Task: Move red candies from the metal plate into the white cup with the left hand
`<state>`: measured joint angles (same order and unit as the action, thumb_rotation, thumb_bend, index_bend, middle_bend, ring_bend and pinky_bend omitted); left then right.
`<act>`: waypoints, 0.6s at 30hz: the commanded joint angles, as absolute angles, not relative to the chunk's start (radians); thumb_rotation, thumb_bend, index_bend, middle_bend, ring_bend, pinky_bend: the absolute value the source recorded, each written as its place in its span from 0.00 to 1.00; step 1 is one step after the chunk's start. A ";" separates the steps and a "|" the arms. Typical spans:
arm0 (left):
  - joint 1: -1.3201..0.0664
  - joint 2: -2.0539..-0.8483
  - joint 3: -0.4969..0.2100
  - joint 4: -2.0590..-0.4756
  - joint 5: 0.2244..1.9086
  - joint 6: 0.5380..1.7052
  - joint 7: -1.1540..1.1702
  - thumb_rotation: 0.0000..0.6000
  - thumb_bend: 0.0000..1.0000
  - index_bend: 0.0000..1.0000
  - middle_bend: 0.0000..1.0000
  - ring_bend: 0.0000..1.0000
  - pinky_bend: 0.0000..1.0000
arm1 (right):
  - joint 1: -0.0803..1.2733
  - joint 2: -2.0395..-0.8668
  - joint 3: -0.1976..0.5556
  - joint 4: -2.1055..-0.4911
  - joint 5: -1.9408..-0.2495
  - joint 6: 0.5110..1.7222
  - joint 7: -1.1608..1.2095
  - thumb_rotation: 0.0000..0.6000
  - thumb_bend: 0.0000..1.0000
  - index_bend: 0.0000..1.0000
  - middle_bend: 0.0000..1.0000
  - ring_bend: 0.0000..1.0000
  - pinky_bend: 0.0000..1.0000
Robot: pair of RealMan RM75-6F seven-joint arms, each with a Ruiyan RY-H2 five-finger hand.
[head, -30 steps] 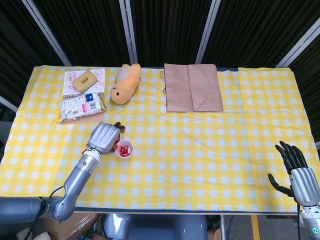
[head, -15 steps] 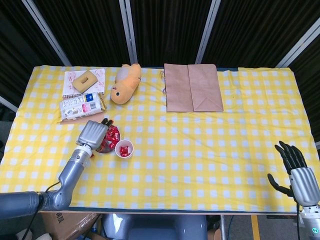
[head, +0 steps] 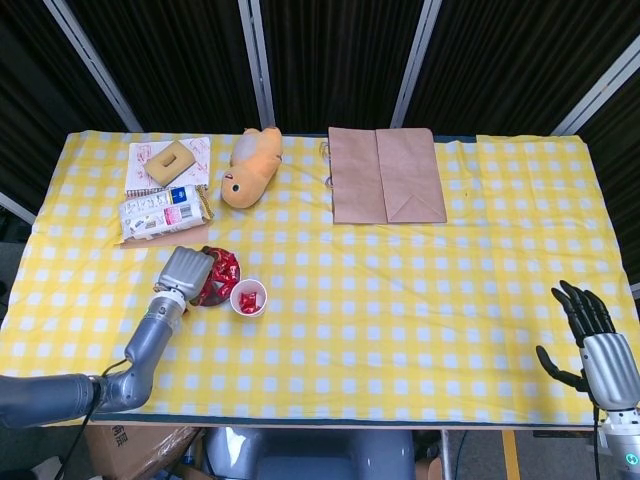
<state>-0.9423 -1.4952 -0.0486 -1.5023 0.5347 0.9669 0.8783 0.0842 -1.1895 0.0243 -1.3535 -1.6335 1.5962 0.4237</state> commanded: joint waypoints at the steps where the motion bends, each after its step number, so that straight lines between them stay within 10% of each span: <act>1: -0.944 -1.508 -0.046 -1.482 0.534 0.958 0.869 1.00 0.19 0.25 0.22 0.97 0.93 | 0.084 -1.190 0.024 -1.353 -1.632 1.594 0.424 1.00 0.42 0.00 0.00 0.00 0.00; 18: -0.954 -1.524 -0.027 -1.459 0.521 0.941 0.876 1.00 0.21 0.40 0.34 0.97 0.93 | 0.084 -1.191 0.026 -1.355 -1.630 1.595 0.419 1.00 0.42 0.00 0.00 0.00 0.00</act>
<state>-0.9528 -1.5222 -0.0290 -1.4590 0.5246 0.9407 0.8734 0.0835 -1.1908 0.0256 -1.3549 -1.6305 1.5947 0.4185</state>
